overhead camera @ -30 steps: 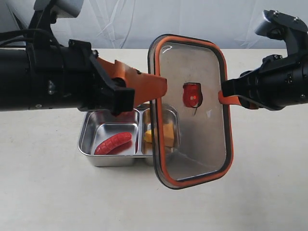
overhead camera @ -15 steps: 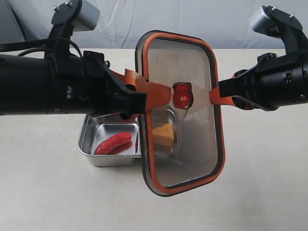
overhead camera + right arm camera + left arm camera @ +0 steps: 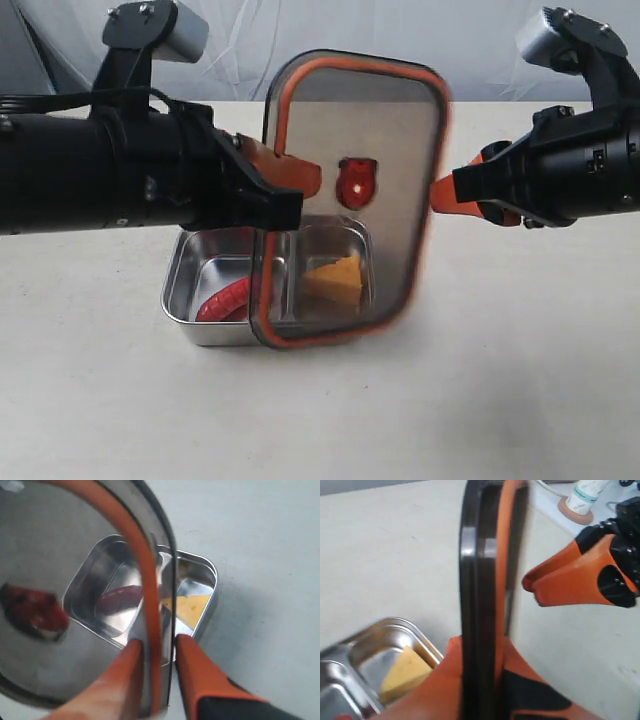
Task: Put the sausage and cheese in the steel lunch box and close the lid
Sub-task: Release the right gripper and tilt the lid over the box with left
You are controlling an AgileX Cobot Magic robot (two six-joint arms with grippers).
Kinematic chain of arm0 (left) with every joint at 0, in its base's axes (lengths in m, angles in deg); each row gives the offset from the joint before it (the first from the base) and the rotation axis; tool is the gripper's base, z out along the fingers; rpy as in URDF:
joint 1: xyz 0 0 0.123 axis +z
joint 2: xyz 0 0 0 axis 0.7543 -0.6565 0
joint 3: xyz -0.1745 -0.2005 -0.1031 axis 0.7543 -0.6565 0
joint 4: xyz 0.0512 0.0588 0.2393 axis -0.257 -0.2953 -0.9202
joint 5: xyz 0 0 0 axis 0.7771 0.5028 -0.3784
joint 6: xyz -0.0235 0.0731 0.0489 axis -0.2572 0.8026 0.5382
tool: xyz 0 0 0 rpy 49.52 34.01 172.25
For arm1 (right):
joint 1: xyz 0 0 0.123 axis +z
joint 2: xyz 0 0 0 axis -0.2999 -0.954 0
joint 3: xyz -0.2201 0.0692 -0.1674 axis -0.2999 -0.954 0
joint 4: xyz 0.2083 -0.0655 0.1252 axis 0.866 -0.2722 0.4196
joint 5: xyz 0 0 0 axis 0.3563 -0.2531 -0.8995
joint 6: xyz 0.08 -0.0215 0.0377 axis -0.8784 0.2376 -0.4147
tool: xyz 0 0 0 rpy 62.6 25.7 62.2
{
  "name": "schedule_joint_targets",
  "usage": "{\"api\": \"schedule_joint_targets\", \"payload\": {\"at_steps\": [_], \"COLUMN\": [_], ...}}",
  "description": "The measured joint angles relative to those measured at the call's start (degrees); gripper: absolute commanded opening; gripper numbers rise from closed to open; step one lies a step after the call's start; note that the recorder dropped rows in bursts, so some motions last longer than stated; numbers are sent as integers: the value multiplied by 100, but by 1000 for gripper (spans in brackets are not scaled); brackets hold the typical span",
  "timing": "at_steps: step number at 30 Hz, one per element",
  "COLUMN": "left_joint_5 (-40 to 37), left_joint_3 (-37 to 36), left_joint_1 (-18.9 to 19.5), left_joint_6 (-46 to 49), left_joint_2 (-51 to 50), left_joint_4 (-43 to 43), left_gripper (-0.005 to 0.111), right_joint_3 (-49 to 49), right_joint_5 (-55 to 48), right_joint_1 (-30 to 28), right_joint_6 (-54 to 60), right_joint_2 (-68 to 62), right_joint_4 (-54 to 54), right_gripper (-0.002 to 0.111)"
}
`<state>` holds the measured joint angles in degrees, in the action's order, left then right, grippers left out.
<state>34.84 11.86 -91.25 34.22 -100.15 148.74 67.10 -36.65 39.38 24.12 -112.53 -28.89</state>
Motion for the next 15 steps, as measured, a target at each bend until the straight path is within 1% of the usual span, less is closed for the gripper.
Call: {"api": "schedule_joint_targets", "payload": {"at_steps": [1,2,5,8,12,15], "left_joint_5": [203,430,832,1040,1127,1138], "left_joint_3": [0,0,0,0,0,0], "left_joint_1": [0,0,0,0,0,0], "left_joint_6": [30,30,41,41,61,61], "left_joint_2": [24,67,164,205,205,205], "left_joint_4": [-160,-301,-652,-1039,-2002,-2901], "left_gripper": [0,0,0,0,0,0], "right_joint_3": [0,0,0,0,0,0], "right_joint_5": [0,40,184,307,367,369], "right_joint_1": [0,0,0,0,0,0], "right_joint_6": [11,11,-89,-143,-330,-511], "right_joint_2": [3,3,13,13,13,13], "right_joint_4": [-51,-100,-264,-358,-592,-785], "right_gripper": [47,48,48,48,48,48]}}
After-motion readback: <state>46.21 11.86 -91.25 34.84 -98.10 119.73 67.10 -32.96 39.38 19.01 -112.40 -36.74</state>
